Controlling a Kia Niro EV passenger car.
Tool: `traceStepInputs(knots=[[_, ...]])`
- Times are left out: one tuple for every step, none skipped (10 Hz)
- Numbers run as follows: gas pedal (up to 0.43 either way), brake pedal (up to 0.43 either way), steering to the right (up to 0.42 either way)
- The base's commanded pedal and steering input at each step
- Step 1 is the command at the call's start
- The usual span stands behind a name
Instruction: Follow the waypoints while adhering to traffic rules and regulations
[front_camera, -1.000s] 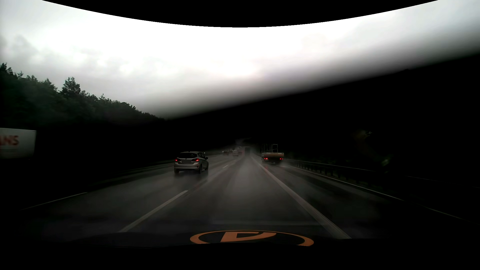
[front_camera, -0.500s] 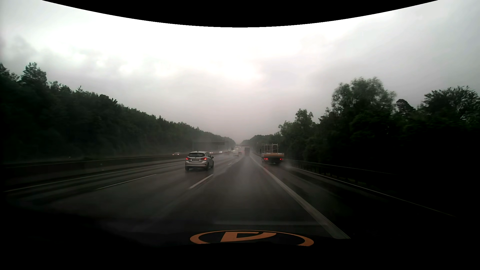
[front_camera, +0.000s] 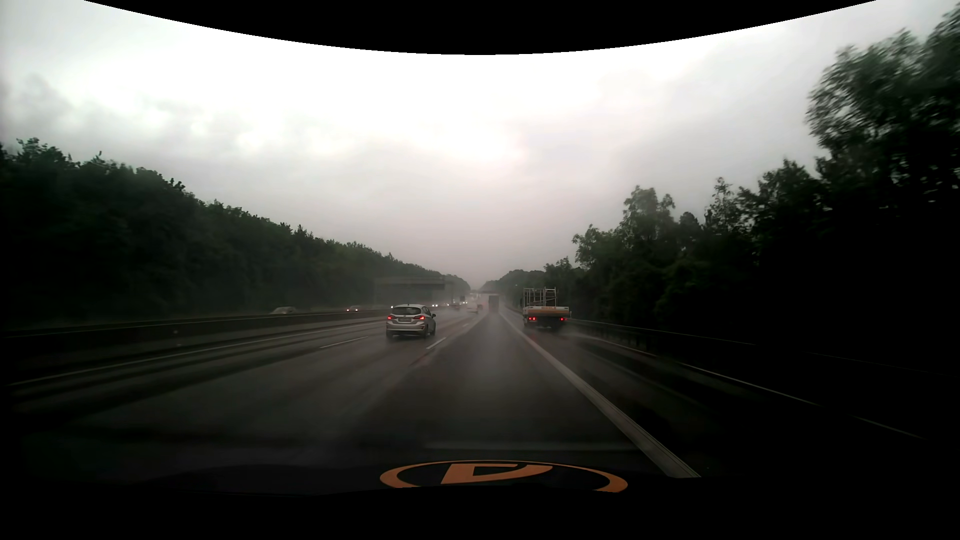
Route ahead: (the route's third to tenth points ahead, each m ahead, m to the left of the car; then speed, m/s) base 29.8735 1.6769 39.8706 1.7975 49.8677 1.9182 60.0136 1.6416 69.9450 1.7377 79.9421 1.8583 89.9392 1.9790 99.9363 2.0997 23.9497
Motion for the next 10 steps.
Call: traceStepInputs(knots=[[0.047, 0.0, 0.0], [0.047, 0.0, 0.0], [0.047, 0.0, 0.0], [0.059, 0.0, 0.0], [0.059, 0.0, 0.0], [0.059, 0.0, 0.0], [0.059, 0.0, 0.0], [0.059, 0.0, 0.0], [0.059, 0.0, 0.0], [0.059, 0.0, 0.0]])
